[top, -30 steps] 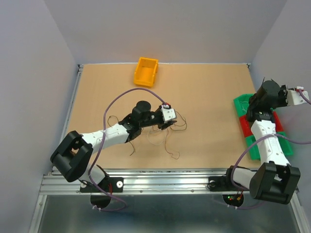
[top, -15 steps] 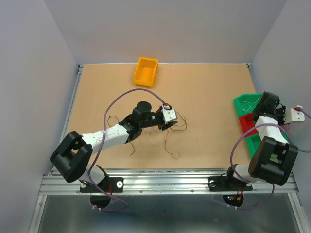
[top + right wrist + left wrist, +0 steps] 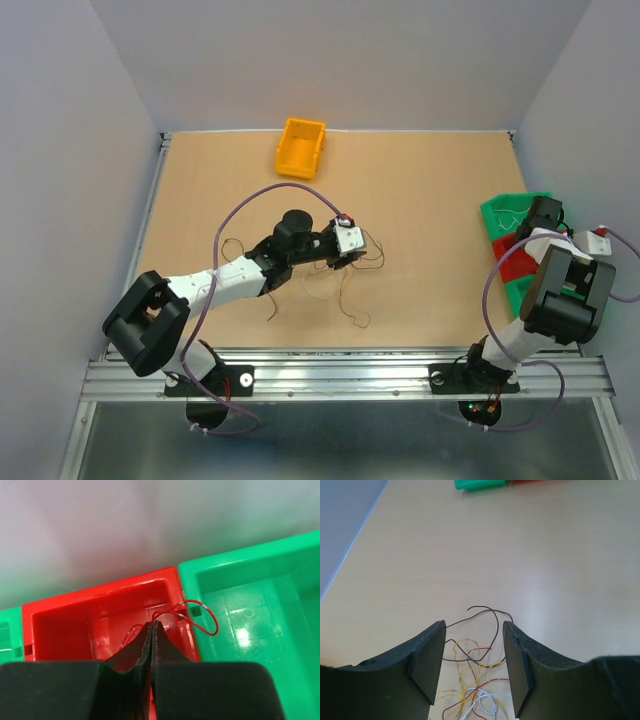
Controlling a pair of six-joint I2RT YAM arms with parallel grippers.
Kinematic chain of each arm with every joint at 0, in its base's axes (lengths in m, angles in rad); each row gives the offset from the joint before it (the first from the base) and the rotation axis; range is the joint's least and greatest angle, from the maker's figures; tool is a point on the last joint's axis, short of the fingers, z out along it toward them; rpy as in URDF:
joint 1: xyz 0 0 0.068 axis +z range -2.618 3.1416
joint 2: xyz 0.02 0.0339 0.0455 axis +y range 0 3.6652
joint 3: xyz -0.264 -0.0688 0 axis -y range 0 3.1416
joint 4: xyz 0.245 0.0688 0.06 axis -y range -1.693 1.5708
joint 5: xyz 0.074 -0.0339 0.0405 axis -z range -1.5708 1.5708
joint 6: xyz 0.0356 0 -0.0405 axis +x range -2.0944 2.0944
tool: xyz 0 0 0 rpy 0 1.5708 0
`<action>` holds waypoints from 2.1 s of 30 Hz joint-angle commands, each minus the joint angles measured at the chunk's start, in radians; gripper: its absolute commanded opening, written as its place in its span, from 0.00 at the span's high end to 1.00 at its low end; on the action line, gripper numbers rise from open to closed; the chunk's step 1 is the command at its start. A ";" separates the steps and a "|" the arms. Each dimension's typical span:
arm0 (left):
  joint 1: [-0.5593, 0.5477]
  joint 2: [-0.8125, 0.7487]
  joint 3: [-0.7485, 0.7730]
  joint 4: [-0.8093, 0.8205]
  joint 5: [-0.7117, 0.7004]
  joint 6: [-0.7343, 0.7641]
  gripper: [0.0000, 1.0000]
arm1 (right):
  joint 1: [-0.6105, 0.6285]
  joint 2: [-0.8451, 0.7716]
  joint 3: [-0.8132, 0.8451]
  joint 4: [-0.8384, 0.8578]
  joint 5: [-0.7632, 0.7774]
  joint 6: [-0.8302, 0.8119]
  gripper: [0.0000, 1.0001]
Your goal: Untangle the cables
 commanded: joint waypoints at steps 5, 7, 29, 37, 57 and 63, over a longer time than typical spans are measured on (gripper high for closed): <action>-0.009 -0.041 -0.001 0.036 0.000 0.017 0.40 | 0.003 0.112 0.135 -0.083 -0.042 -0.003 0.95; -0.009 -0.043 -0.001 0.036 0.000 0.019 0.40 | 0.006 0.119 0.152 -0.094 -0.056 -0.025 0.79; -0.014 -0.043 -0.005 0.037 -0.040 0.034 0.40 | 0.489 -0.376 0.153 -0.122 -0.107 -0.100 0.12; -0.014 -0.014 0.002 0.045 -0.121 0.047 0.40 | 0.787 -0.416 -0.006 0.208 -0.658 -0.366 0.11; 0.135 0.115 0.099 0.089 -0.293 -0.133 0.40 | 1.158 -0.203 -0.083 0.303 -0.559 -0.031 0.03; 0.132 0.159 0.143 0.028 -0.178 -0.098 0.40 | 1.174 -0.258 -0.091 0.296 -0.495 -0.061 0.16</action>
